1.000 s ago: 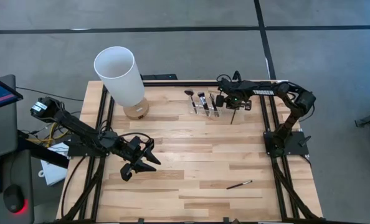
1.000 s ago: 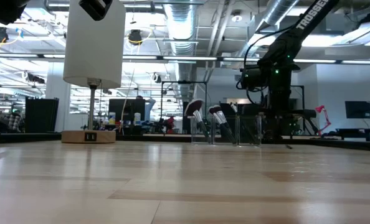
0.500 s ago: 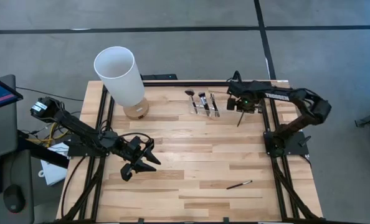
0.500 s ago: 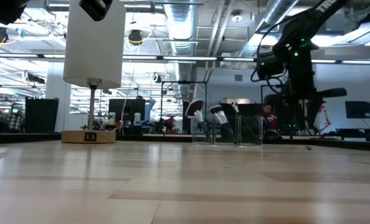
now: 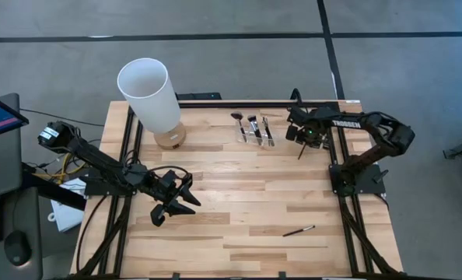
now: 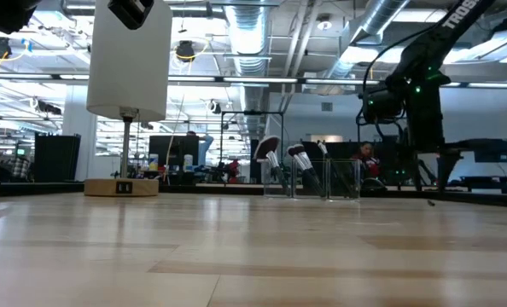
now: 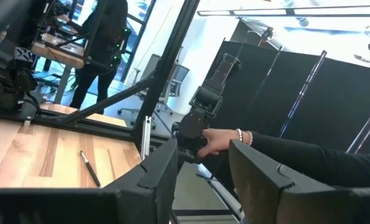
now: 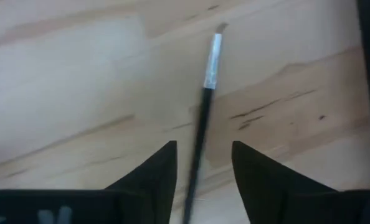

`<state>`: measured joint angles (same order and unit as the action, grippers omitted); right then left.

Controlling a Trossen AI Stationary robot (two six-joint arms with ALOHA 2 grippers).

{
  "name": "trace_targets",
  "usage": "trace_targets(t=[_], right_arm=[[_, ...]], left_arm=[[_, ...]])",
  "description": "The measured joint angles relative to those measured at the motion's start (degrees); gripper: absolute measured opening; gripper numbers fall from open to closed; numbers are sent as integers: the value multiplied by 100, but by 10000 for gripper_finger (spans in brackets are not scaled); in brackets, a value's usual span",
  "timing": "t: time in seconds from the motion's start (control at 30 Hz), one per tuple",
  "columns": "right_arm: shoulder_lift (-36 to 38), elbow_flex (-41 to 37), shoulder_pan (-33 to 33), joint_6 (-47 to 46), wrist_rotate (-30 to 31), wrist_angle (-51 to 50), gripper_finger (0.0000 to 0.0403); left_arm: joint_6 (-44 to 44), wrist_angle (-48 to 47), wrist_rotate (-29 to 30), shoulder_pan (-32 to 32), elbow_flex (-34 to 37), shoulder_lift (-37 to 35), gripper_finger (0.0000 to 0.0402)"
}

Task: Put items in baskets/containers
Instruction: Put the black liner brush into the transparent organizer

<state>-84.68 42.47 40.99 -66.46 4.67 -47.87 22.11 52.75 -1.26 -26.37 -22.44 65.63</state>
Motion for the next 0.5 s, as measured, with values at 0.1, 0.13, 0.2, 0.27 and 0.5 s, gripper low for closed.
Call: trace_targets(t=[0.1,0.13,0.2,0.27,0.5], right_arm=[[0,-22,70,-64,-23,-28,117],[0,-65,77,-101,-24,39,112],[-2,-168,99,-111,-27,210,107],[1,-268,119,-204,-62,499,106],[-7,-345,134,-255,-129,884,106]], left_arm=[[0,0,0,0,0,0,143],[0,1,0,0,0,0,143],[0,0,0,0,0,0,143],[0,-1,-1,0,0,0,143],[-2,-4,-2,0,0,0,143]])
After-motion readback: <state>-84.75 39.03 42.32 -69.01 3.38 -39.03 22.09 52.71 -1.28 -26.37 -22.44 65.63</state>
